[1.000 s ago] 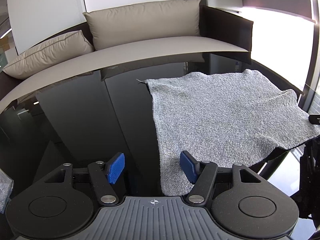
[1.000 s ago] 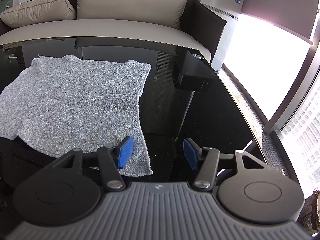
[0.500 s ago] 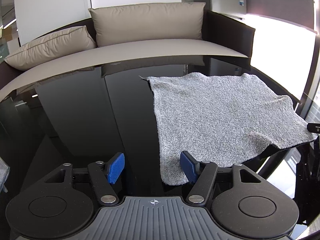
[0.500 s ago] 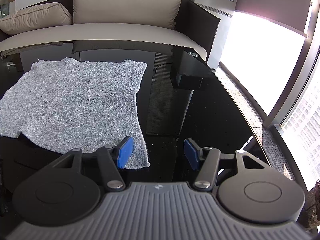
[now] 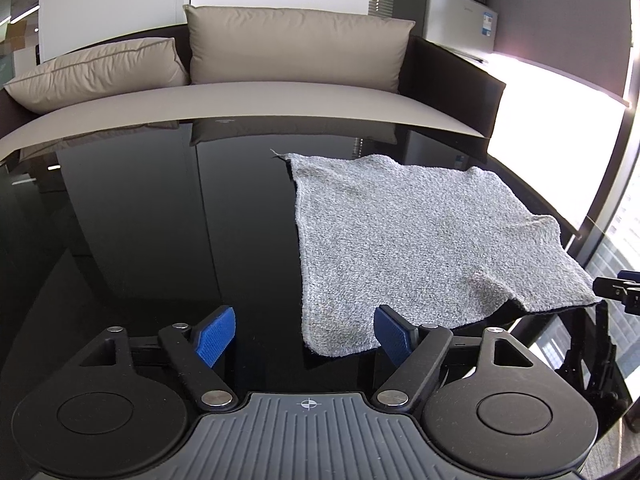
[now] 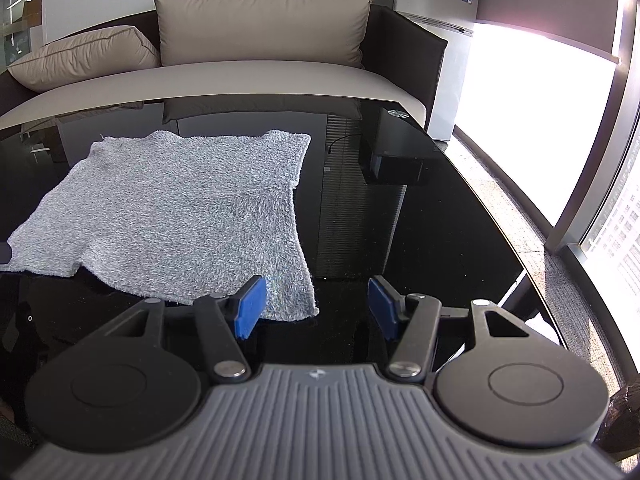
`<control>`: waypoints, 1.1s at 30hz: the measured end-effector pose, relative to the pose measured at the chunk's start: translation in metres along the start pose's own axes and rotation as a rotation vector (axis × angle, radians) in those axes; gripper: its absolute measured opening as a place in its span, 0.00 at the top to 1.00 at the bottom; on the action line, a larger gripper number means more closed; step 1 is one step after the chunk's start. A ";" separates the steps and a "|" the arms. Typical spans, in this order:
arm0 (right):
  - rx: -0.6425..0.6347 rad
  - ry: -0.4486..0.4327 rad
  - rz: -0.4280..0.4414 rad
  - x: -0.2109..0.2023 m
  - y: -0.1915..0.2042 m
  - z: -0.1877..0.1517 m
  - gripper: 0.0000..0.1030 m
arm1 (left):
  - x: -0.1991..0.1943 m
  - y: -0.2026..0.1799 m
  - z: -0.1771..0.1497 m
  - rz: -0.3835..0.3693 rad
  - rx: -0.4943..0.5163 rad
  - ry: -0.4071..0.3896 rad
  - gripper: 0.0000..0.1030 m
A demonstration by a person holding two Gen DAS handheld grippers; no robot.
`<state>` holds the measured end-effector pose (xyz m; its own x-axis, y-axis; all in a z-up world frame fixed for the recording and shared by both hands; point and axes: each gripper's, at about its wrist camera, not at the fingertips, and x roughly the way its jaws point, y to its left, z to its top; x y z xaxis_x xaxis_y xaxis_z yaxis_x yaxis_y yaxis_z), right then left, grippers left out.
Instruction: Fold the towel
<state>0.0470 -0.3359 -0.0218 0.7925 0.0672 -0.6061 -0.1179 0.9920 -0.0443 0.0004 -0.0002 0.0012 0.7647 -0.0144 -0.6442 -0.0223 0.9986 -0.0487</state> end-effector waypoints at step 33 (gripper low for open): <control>0.050 0.013 0.112 0.002 -0.006 0.001 0.93 | 0.003 -0.014 -0.005 -0.023 0.052 -0.009 0.92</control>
<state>0.0496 -0.3419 -0.0223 0.7685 0.1764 -0.6150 -0.1745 0.9826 0.0638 0.0003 -0.0140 -0.0036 0.7706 -0.0366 -0.6363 0.0285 0.9993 -0.0230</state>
